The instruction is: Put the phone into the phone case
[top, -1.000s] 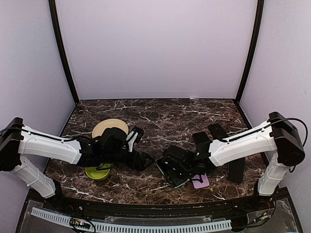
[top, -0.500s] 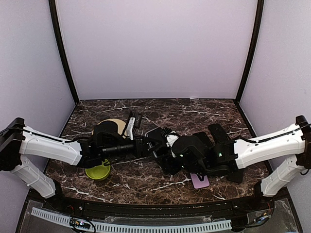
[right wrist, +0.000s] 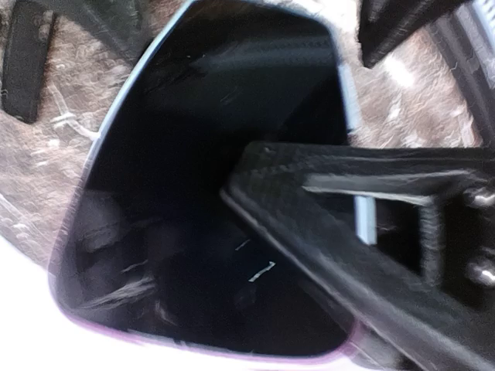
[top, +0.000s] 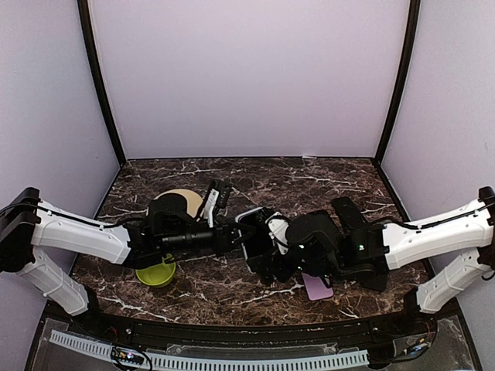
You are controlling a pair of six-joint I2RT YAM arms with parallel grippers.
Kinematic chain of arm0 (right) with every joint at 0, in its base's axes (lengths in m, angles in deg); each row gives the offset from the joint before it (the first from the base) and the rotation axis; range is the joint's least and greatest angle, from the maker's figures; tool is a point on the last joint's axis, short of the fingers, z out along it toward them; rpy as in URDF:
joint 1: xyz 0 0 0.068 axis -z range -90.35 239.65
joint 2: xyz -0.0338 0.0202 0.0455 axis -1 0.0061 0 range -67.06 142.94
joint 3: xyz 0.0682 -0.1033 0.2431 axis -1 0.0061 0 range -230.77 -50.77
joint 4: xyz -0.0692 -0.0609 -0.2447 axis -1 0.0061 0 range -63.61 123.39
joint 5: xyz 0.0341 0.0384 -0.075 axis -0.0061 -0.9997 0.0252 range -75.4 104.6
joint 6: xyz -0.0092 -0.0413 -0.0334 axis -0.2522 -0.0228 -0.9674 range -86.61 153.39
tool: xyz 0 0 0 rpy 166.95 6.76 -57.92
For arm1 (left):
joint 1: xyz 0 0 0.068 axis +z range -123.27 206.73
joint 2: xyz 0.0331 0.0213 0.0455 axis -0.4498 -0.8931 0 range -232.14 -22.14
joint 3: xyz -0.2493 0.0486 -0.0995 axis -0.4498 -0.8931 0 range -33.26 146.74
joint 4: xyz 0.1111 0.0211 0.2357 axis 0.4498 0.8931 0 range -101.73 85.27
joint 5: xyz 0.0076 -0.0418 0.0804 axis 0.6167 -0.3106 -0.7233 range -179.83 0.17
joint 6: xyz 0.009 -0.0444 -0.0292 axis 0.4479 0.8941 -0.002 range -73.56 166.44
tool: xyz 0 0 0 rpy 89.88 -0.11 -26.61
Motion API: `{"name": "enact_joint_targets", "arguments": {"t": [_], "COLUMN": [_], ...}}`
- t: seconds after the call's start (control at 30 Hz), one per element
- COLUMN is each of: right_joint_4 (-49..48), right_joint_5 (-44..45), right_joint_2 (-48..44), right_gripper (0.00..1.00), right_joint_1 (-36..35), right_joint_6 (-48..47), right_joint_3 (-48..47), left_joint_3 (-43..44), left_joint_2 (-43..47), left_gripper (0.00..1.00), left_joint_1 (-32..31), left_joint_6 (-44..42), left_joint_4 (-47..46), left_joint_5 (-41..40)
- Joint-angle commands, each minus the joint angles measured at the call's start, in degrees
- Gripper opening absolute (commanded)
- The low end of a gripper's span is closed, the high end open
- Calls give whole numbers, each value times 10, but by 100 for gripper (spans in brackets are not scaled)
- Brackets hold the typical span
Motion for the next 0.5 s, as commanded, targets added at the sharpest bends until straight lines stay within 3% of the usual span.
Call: {"name": "enact_joint_targets", "arguments": {"t": [0.0, 0.17, 0.3, 0.37, 0.47], "right_joint_4": [61, 112, 144, 165, 219], "right_joint_5": [-167, -415, -498, -513, -516], "right_joint_2": [-70, -154, -115, -67, 19], "right_gripper": [98, 99, 98, 89, 68], "right_joint_1": [37, 119, 154, 181, 193], "right_joint_6": [-72, -199, -322, -362, -416], "right_joint_3": [15, 32, -27, -65, -133], "left_joint_3": [-31, -55, -64, -73, -84], "left_joint_2": [-8, -54, -67, -66, -65], "left_gripper": [0, 0, 0, 0, 0], "left_joint_1": [1, 0, 0, 0, 0], "left_joint_6": [-125, -210, -265, -289, -323], "left_joint_4": [9, -42, -47, -54, -64], "left_joint_5": [52, 125, 156, 163, 174]}}
